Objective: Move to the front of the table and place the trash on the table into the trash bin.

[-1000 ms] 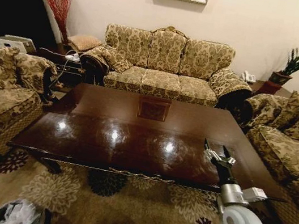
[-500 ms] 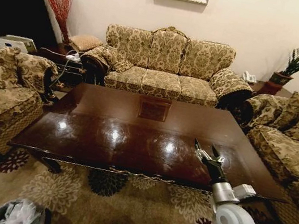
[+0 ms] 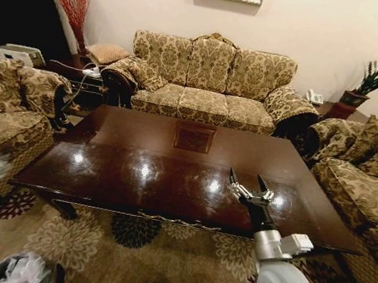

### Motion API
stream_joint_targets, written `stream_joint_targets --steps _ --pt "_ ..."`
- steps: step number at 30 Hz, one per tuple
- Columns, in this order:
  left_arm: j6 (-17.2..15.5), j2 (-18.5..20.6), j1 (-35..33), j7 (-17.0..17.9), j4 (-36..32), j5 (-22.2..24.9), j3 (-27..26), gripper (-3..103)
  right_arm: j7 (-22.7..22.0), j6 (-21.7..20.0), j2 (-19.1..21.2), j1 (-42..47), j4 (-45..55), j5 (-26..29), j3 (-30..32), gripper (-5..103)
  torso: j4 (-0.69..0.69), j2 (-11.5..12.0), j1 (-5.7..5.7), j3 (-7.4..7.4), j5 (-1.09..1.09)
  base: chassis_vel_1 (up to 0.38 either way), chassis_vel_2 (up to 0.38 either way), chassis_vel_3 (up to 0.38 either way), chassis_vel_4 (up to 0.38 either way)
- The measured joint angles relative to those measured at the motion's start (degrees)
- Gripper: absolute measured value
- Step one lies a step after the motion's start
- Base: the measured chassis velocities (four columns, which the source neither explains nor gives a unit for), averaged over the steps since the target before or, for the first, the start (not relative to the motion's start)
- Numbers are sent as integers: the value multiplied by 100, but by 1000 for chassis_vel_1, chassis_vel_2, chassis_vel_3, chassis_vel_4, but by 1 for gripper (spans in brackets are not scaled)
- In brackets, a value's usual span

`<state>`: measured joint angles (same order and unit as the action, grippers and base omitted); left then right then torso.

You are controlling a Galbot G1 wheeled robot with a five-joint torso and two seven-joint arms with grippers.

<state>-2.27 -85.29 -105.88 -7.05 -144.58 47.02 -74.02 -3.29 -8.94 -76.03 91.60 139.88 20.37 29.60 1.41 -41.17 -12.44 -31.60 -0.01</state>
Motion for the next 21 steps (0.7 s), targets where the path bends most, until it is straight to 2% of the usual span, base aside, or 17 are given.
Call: stream_joint_targets --steps 1,3,4,6,7,8,12,14,21 --pt "124 110 -213 -70 -17 -382 641 100 56 162 -170 375 98 -256 92 100 2 0 0 0 1 0 0 0 0" --pt "208 250 -193 -76 75 -869 1022 100 118 240 -266 443 91 -421 120 100 0 -1 1 0 0 0 0 0 0" --pt "208 250 -193 -76 75 -869 1022 100 118 240 -266 443 91 -421 120 100 0 -1 1 0 0 0 0 0 0" --pt "411 232 -277 -74 184 -1356 1477 100 268 477 -395 593 75 -732 221 100 0 0 0 0 2 0 0 0 0" --pt "411 232 -277 -74 184 -1356 1477 100 268 477 -395 593 75 -732 221 100 0 0 0 0 2 0 0 0 0" --pt "552 235 -382 -80 203 -1427 1669 100 318 548 -440 754 133 -793 277 100 5 0 0 0 -2 0 0 0 0" --pt "656 330 -336 -82 303 -1448 1972 100 524 816 -565 1171 245 -921 501 100 -1 0 2 1 2 0 0 0 0" --pt "477 274 -232 5 248 -1192 2032 100 581 860 -651 1218 246 -981 499 100 0 0 2 1 1 0 0 0 0" --pt "353 241 -190 60 206 -1069 2030 100 534 774 -674 1207 257 -976 448 100 1 0 0 0 0 0 0 0 0"
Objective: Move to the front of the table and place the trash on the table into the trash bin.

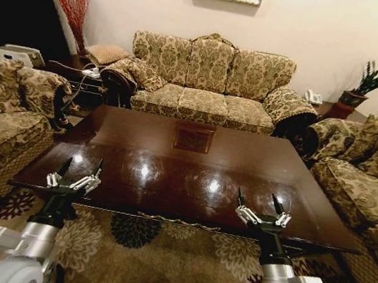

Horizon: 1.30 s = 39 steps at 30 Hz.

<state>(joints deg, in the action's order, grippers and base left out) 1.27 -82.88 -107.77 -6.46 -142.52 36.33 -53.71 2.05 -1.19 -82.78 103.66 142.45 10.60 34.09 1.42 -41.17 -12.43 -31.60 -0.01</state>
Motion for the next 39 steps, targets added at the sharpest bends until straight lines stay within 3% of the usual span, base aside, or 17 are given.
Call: stream_joint_targets --steps 22,39 --pt "-10 -3 4 12 13 15 -33 100 -18 -22 11 -24 -5 32 -10 100 0 1 -2 -1 0 26 -26 -22 24" --pt "-10 -4 3 13 19 16 -40 100 -24 -24 14 -25 -13 39 -10 100 -1 0 3 1 -3 248 -260 -258 266"
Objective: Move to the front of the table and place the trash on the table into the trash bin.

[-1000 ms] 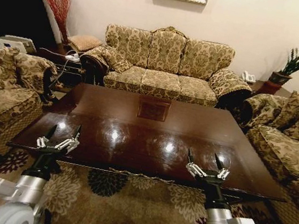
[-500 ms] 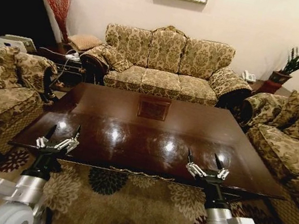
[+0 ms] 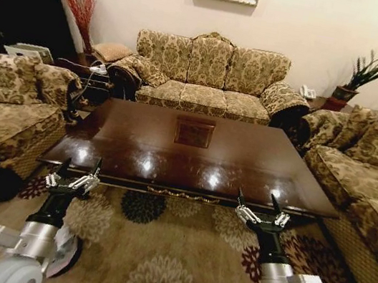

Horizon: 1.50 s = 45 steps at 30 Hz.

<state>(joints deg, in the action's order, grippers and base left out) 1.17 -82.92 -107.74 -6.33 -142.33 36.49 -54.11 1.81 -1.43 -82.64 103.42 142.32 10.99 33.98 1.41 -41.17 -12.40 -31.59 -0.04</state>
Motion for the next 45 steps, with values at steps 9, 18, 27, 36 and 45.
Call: stream_joint_targets --steps 9,18,27,36,45 --pt "1 0 1 1 1 0 -2 100 0 0 0 -2 0 2 -1 100 0 0 -1 -2 4 146 -131 -132 141" --pt "1 1 2 0 1 0 -1 100 0 0 1 -4 0 2 -1 100 0 2 -5 -2 3 -35 33 31 -24" --pt "1 0 0 0 1 0 -2 100 1 0 1 -2 0 2 -1 100 0 1 -2 -1 3 0 0 0 0" --pt "1 1 0 0 1 0 -1 100 1 0 1 -3 0 2 -1 100 1 1 -2 -1 3 0 0 0 0" --pt "1 1 0 0 1 0 -2 100 1 0 1 -3 0 2 -1 100 1 1 -2 -1 3 0 0 0 0"
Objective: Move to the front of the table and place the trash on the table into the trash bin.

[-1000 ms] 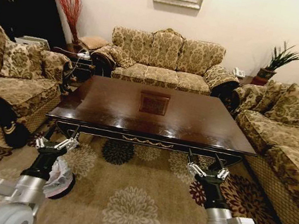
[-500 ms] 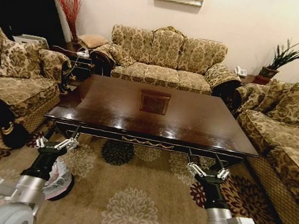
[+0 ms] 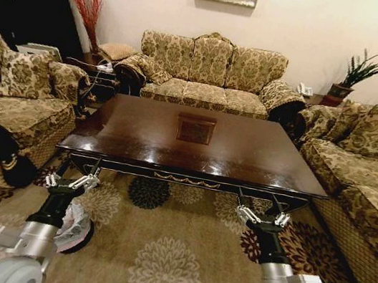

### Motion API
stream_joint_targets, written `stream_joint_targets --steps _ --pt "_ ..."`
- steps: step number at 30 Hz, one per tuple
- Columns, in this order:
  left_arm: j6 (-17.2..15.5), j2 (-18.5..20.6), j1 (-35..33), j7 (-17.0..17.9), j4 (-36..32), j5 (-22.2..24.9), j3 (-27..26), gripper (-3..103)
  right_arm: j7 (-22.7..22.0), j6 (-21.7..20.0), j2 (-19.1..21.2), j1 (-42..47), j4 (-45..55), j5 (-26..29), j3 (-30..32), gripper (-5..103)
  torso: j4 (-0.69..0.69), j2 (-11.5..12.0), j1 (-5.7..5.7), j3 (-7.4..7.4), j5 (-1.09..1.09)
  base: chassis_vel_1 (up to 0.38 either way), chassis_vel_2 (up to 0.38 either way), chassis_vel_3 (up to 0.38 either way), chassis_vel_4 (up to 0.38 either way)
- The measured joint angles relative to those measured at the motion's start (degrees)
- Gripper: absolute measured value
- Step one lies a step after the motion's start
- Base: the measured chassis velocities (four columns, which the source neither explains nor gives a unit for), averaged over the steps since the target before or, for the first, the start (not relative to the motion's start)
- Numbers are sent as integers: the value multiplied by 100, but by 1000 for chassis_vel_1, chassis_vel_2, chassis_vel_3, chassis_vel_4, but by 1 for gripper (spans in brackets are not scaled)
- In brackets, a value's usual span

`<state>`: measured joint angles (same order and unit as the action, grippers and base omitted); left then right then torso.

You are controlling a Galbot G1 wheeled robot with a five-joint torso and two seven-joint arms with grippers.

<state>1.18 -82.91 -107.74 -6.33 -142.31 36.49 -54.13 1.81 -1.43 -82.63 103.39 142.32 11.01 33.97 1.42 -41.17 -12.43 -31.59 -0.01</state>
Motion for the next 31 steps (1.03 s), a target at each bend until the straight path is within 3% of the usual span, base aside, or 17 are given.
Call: stream_joint_targets --steps 31 --pt "0 0 0 0 0 0 0 100 0 0 0 0 0 0 0 100 0 0 0 0 0 0 0 0 0"
